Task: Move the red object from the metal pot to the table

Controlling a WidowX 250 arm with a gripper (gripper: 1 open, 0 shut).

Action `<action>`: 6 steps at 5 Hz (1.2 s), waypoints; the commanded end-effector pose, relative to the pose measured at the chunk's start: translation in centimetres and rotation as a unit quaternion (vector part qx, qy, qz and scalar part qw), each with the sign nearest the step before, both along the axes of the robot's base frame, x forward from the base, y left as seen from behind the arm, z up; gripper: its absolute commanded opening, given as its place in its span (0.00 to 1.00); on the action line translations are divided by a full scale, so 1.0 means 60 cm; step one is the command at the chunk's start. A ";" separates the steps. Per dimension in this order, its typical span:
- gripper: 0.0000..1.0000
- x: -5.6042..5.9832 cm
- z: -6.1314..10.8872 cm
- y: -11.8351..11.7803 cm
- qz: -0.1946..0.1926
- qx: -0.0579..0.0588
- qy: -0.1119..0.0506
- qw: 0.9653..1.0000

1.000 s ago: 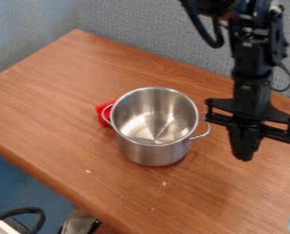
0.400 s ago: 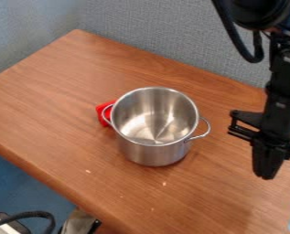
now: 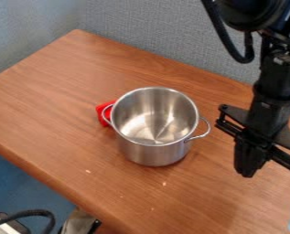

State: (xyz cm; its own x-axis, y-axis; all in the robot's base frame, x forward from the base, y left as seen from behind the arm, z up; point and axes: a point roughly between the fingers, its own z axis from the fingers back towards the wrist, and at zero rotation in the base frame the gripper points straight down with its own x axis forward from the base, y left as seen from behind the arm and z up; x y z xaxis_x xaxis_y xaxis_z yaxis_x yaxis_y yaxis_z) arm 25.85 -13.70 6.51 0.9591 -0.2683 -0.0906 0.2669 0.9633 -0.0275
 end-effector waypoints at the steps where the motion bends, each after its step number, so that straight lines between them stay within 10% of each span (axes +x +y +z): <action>1: 0.00 0.022 0.002 0.023 -0.008 -0.007 -0.027 1.000; 2: 0.00 0.035 -0.029 0.048 -0.011 -0.002 -0.022 1.000; 4: 0.00 0.019 0.005 0.045 -0.049 0.010 -0.021 0.999; 6: 0.00 0.020 0.154 0.059 0.077 0.013 -0.059 0.995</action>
